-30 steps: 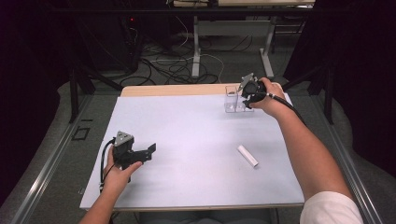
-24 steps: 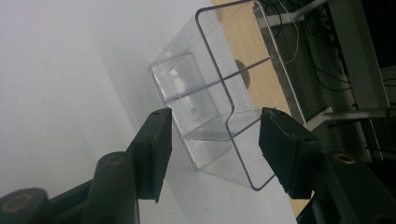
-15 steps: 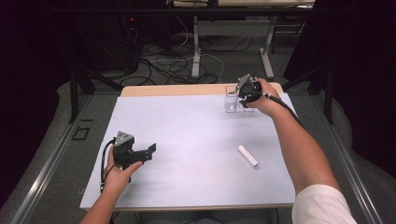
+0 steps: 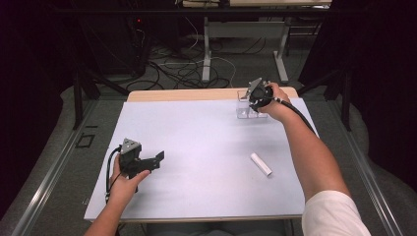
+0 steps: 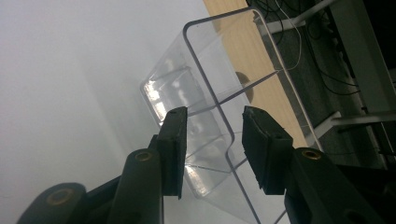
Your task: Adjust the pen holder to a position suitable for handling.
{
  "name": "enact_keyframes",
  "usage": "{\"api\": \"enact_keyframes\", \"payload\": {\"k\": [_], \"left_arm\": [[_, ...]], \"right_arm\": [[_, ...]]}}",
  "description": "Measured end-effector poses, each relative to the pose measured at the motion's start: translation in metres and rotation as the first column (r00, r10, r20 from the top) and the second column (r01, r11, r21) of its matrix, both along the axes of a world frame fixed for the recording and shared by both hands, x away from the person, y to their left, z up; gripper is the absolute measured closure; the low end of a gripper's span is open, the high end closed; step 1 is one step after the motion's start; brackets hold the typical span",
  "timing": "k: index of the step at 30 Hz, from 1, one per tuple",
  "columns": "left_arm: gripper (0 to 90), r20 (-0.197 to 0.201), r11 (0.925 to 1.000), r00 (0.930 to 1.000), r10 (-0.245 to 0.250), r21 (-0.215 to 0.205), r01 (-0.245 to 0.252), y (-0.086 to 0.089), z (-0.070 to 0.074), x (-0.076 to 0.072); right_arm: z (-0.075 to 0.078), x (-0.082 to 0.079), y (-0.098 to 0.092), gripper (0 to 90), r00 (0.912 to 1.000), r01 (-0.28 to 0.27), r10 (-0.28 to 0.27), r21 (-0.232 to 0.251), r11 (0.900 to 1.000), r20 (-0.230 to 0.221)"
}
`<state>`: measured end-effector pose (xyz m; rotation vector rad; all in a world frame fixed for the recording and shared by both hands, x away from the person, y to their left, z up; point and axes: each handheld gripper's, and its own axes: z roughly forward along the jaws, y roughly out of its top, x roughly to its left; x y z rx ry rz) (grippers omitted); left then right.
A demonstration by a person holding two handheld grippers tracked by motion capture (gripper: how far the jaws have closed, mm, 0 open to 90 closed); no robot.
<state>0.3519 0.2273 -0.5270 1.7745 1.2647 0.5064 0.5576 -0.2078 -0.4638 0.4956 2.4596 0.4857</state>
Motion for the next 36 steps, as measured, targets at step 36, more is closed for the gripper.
{"api": "enact_keyframes", "payload": {"k": [36], "left_arm": [[4.8, -0.011, 1.0, 0.9999, 0.003, 0.001, -0.003, -0.001, -0.002, 0.002]], "right_arm": [[-0.003, -0.01, -0.004, 85.7, 0.978, -0.196, 0.203, -0.12, 0.973, 0.049]]}}
